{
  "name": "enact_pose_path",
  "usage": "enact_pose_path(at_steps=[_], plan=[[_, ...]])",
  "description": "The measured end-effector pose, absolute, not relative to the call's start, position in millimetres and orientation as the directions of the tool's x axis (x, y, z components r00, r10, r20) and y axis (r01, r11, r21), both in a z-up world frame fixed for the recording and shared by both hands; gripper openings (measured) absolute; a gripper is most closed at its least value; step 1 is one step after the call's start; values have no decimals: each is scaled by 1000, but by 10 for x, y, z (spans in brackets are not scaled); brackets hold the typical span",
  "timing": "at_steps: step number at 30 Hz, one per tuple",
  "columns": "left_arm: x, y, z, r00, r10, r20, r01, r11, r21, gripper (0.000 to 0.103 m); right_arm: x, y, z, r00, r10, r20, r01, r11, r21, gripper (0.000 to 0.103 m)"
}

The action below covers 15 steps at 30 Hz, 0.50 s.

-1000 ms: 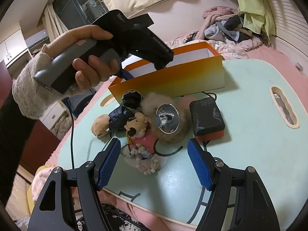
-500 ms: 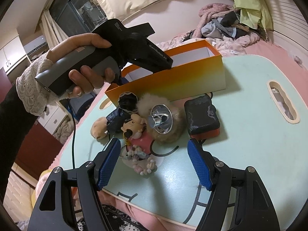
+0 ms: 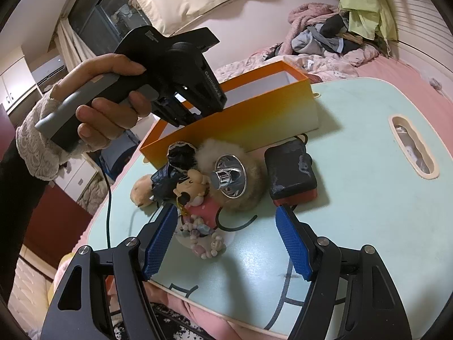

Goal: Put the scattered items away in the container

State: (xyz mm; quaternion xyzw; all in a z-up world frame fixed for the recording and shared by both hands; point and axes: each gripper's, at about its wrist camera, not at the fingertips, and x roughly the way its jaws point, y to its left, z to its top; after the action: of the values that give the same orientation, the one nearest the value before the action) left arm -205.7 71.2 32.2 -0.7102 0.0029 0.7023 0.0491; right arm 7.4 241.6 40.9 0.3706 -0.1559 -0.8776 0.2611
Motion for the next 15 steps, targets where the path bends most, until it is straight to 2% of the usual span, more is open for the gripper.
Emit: enact_pose_path(at_steps=[4,7,10,11,12,13,14,15], plan=[[-2090,573,425,-40,25,-999,-75,-997,-22,0,82,2420,411,-589,-573,-570,342,-816,467,72],[-2100,446,549,-95,-51,-994,-80,-995,59,0,84,2418,407,-591,-572,-569,340,-816,467,72],[-2001,493,614,-43,61,-997,-153,-987,-54,6,85,2413,394,-588,-574,-570,340,-814,470,72],[-1966,494,656,-35,88,-995,-180,-980,-80,16,85,2412,391,-586,-575,-570,340,-814,471,72],[-1942,485,704,-42,99,-994,-204,-975,-88,31,85,2413,386,-584,-576,-572,341,-814,471,72],[-1955,472,727,-51,103,-993,-222,-971,-89,39,86,2410,382,-583,-576,-573,341,-814,471,72],[-1923,498,747,-52,113,-992,-231,-968,-98,46,89,2407,381,-583,-575,-574,341,-814,470,72],[-1890,500,728,-41,131,-991,-234,-965,-117,46,94,2404,380,-583,-574,-574,341,-815,468,72]])
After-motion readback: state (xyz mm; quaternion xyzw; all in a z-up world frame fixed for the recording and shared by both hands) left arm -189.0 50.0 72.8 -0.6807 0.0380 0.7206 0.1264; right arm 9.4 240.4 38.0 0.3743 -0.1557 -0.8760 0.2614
